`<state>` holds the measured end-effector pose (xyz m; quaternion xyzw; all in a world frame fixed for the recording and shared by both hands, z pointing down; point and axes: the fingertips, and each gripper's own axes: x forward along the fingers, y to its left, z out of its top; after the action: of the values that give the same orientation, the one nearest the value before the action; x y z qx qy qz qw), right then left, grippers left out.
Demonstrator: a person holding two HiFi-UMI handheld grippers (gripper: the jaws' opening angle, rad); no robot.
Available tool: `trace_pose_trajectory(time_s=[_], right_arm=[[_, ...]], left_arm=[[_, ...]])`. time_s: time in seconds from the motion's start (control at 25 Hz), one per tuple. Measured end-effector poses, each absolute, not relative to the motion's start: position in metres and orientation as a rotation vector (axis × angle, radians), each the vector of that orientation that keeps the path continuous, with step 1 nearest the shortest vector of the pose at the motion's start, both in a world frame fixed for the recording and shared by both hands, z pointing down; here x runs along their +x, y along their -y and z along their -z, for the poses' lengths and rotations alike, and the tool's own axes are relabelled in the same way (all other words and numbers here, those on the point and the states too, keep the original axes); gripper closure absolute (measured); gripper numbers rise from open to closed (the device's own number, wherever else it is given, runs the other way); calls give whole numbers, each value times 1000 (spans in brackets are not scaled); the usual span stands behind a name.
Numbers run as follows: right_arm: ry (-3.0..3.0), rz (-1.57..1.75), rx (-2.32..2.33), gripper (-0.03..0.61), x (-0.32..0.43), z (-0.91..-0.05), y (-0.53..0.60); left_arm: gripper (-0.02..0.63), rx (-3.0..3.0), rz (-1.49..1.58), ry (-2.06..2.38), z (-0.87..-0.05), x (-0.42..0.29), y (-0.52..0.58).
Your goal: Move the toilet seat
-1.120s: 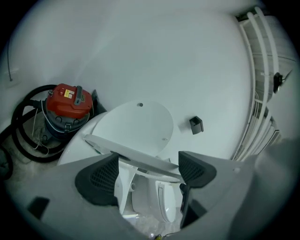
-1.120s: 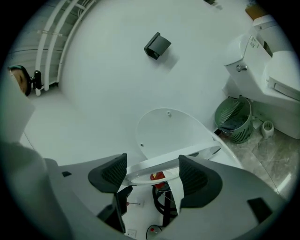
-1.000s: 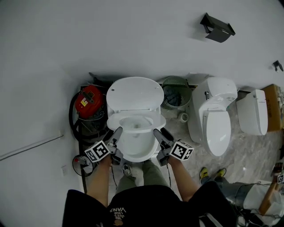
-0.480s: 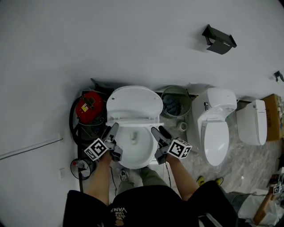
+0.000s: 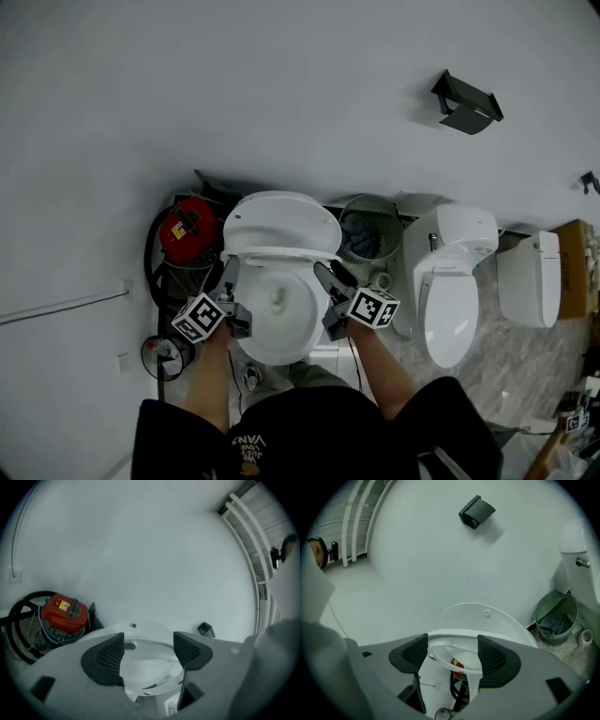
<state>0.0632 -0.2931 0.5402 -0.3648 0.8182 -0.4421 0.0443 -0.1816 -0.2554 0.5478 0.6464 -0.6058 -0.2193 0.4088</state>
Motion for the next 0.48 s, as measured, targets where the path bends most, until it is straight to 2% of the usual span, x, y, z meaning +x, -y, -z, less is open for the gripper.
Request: trace_pose_trajectory(time_s=[0.2,0.48], right_arm=[[-2531,1329,-1109,259,60,-540,307],[-2588,1292,-1113,264,59,-541,329]], left_arm=[[361,1685,484,1657,-536,-195,245],[507,1743,400,1790,-518,-203,230]])
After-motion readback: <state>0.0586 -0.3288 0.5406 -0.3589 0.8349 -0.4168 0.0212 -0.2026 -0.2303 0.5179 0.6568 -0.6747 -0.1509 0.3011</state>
